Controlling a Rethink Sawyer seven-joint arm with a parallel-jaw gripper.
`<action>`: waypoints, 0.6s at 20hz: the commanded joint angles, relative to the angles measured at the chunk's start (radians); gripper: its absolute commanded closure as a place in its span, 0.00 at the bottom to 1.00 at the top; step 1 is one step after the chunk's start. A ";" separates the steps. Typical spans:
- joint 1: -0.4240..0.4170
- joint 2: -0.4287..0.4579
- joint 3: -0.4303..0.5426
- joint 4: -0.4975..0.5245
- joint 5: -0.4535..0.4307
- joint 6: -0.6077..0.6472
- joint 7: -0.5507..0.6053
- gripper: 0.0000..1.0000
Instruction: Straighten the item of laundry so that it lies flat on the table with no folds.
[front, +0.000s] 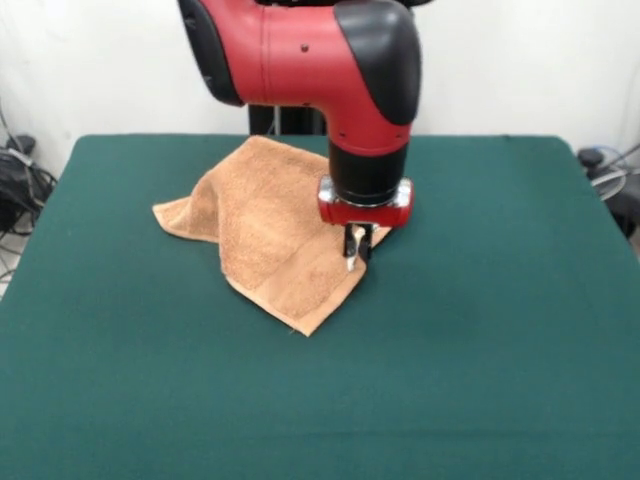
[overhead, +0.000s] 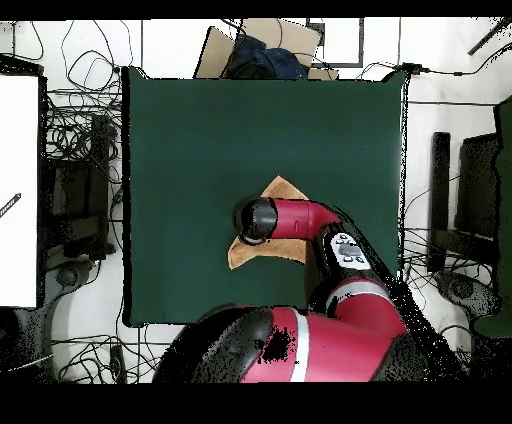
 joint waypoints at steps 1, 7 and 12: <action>0.077 -0.056 0.053 0.048 0.072 -0.009 0.194 1.00; 0.121 -0.108 0.050 0.016 0.126 0.062 0.192 1.00; 0.163 -0.118 0.034 0.007 0.163 0.023 0.214 1.00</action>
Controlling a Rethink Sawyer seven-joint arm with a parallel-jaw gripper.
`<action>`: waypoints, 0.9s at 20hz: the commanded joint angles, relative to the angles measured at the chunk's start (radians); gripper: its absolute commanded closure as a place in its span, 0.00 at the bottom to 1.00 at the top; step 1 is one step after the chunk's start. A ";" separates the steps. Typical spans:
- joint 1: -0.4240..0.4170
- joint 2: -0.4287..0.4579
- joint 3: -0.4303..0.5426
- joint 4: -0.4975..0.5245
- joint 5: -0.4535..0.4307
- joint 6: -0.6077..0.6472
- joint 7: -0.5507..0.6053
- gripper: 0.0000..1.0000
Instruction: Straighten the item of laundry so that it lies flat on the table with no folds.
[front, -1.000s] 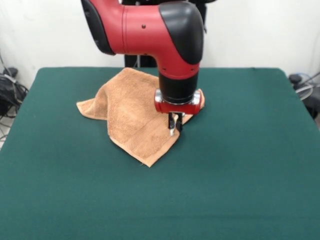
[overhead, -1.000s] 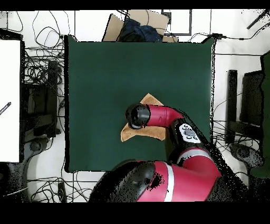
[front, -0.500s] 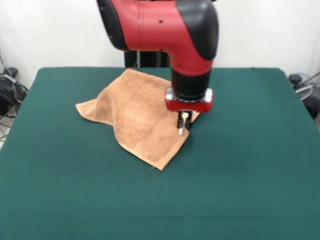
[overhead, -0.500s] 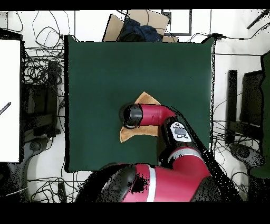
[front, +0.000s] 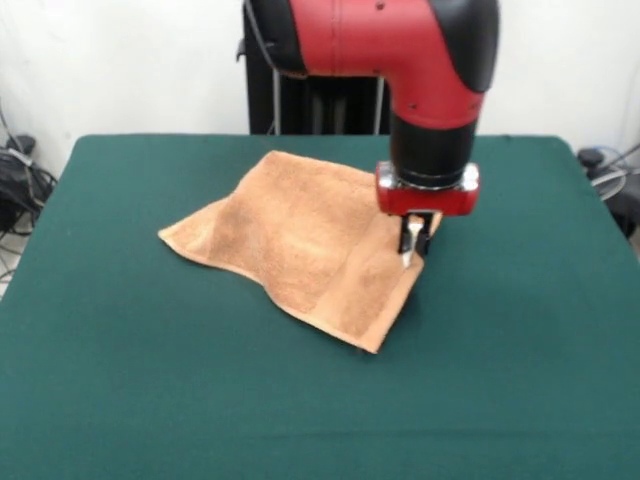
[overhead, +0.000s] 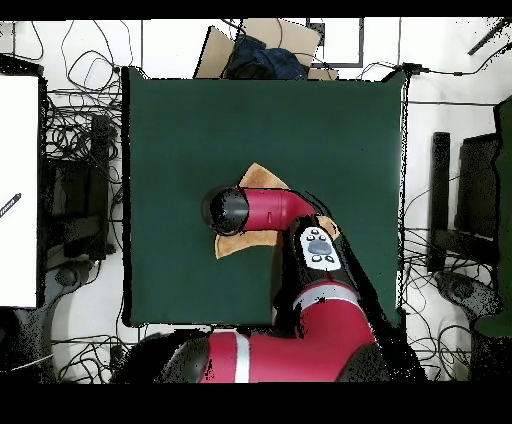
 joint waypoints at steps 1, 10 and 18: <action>0.062 -0.029 0.035 -0.002 0.086 0.018 0.217 1.00; 0.102 -0.008 0.022 -0.095 0.150 0.075 0.193 1.00; 0.147 -0.006 -0.032 -0.099 0.157 0.060 0.199 1.00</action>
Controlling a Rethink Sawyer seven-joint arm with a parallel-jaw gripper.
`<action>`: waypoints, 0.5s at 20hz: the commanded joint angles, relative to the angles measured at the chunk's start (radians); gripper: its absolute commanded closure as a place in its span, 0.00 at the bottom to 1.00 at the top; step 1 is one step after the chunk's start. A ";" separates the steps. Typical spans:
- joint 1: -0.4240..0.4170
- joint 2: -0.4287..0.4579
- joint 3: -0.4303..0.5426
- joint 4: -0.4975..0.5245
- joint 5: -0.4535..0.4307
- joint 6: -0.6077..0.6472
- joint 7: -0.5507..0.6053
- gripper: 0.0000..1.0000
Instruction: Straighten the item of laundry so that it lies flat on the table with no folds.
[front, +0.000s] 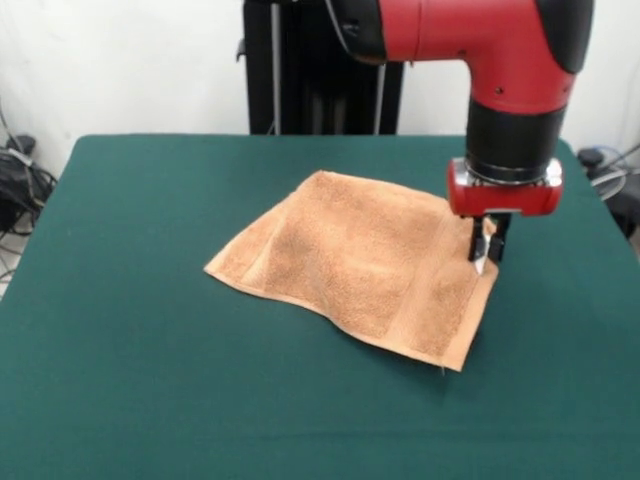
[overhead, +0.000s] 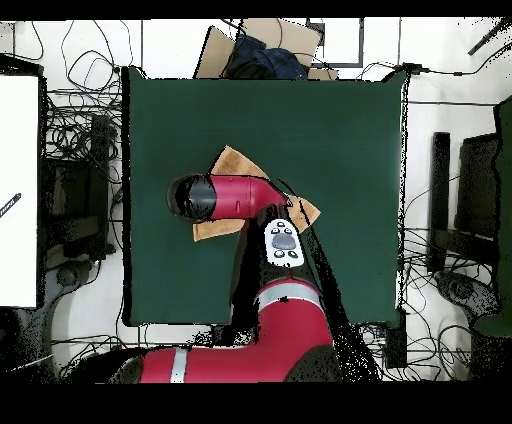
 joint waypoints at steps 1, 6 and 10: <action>0.038 0.021 -0.016 -0.052 0.047 0.052 0.198 1.00; 0.037 0.044 -0.003 -0.063 0.058 0.024 0.192 1.00; 0.040 0.024 -0.011 -0.073 0.060 0.066 0.184 1.00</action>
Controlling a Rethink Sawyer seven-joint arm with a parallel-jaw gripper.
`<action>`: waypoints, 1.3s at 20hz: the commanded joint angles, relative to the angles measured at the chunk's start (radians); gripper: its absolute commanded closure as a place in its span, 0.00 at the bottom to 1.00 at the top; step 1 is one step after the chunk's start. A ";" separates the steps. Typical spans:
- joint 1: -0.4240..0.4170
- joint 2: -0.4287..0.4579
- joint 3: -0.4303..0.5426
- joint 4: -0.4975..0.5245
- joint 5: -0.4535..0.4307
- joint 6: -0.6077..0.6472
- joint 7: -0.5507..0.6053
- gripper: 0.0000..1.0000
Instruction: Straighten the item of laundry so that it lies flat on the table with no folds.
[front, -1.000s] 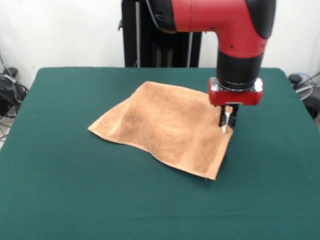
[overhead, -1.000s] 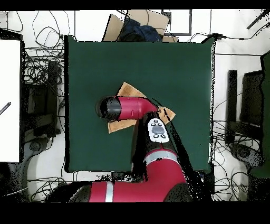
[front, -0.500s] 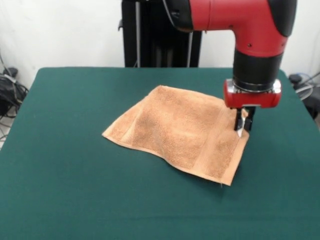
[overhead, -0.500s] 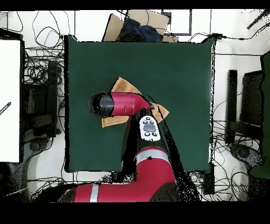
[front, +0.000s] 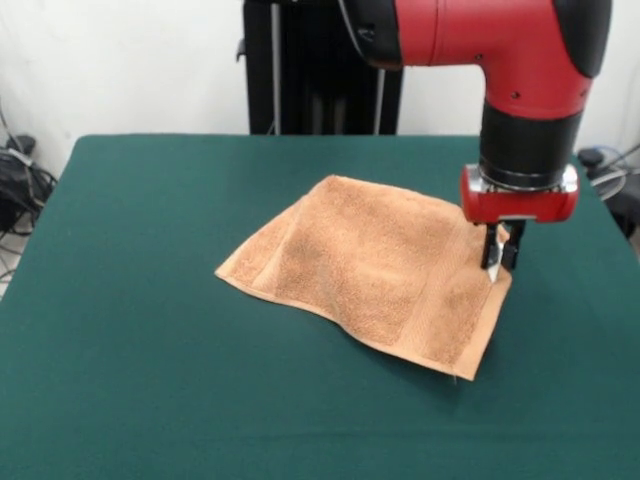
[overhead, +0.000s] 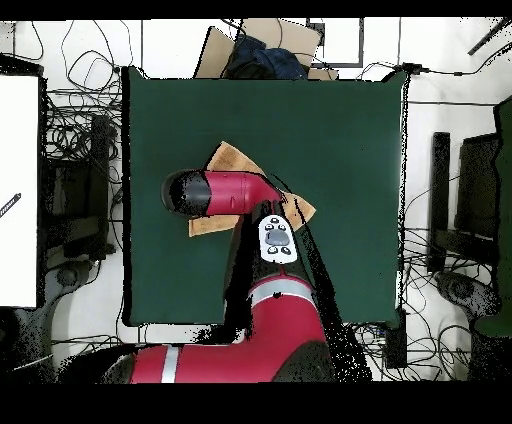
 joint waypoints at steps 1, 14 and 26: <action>0.017 0.024 0.001 -0.037 0.051 0.040 0.187 1.00; 0.081 0.012 -0.031 -0.084 0.075 0.085 0.230 1.00; 0.152 0.039 -0.067 -0.025 0.162 -0.015 0.283 1.00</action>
